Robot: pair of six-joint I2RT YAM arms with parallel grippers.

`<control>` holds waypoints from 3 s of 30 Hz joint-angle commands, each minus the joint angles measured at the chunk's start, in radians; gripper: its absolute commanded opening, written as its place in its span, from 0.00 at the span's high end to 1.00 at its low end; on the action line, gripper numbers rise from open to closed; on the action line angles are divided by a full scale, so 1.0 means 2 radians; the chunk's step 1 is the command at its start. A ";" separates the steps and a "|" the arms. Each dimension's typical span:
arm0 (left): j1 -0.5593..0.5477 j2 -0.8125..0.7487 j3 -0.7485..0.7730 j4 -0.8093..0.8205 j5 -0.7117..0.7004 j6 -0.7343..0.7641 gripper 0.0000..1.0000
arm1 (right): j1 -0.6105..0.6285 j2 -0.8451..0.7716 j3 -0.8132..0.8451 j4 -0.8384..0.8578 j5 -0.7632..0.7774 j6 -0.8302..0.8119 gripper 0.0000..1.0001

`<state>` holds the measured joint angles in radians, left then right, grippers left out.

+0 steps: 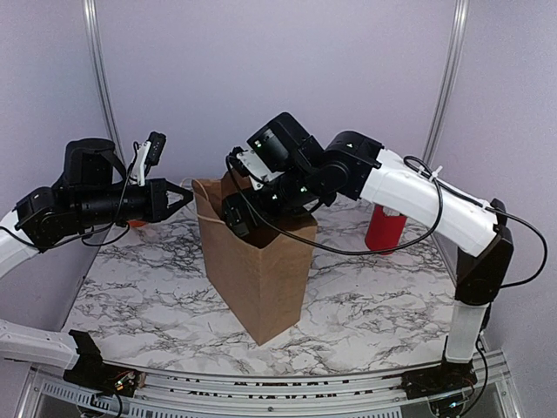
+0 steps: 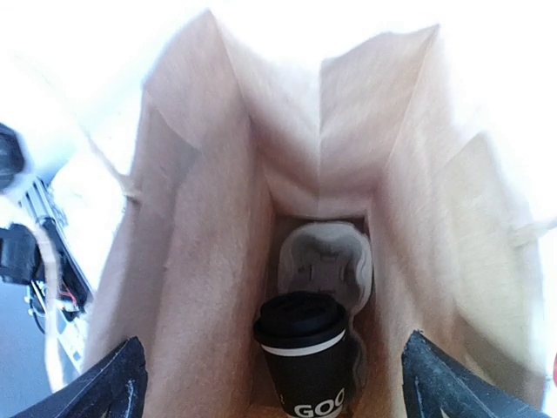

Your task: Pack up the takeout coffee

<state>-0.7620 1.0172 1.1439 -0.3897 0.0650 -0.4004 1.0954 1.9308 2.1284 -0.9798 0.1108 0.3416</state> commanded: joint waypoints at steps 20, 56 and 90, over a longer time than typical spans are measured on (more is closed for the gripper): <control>0.021 -0.001 0.009 0.001 -0.002 -0.003 0.87 | -0.013 -0.157 -0.115 0.250 0.023 -0.043 0.01; 0.022 -0.076 -0.023 0.083 -0.098 -0.040 0.01 | -0.194 -0.338 -0.339 0.234 0.115 0.030 0.00; 0.255 -0.025 -0.133 0.067 -0.099 0.028 0.01 | -0.537 -0.315 -0.578 0.446 -0.055 0.106 0.18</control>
<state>-0.2584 1.0309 0.9310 -0.3199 -0.0933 -0.3843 0.0338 1.2213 0.9287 -0.2001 0.0349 0.5499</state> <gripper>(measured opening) 0.993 0.852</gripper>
